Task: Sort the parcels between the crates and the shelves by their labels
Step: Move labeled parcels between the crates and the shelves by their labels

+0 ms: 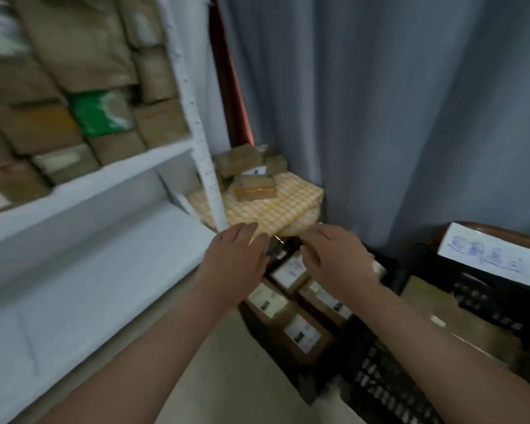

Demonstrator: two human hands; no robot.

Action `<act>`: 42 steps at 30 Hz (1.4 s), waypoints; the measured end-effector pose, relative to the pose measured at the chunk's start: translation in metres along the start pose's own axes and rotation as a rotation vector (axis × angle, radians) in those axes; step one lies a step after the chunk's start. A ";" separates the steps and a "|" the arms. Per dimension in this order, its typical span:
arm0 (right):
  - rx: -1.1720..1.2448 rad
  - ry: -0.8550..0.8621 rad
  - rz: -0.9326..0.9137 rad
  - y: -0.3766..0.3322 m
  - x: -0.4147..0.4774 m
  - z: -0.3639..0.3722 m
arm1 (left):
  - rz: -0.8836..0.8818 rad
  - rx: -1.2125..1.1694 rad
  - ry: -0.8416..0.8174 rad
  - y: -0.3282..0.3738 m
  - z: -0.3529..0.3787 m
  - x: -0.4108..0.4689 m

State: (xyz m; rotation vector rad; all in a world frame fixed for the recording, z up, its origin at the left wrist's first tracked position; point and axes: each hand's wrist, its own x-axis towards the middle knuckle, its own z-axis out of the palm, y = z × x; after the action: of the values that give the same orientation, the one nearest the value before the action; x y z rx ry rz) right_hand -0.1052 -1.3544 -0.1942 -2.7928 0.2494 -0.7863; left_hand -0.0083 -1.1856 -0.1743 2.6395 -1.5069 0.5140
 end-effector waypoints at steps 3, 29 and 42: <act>0.097 0.023 -0.147 -0.087 0.023 0.012 | -0.162 0.023 0.023 -0.064 -0.043 -0.059; 0.539 -0.061 -0.433 -0.454 0.268 0.112 | -0.734 0.295 0.223 -0.412 -0.178 -0.201; 0.764 -0.052 -0.369 -0.513 0.320 0.171 | -0.714 -0.009 0.459 -0.528 -0.171 -0.172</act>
State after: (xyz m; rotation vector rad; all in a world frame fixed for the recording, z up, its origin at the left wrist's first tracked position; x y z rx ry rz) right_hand 0.3064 -0.9039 -0.0440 -2.1323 -0.4916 -0.6853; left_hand 0.3146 -0.7320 -0.0082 2.5529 -0.4004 0.9248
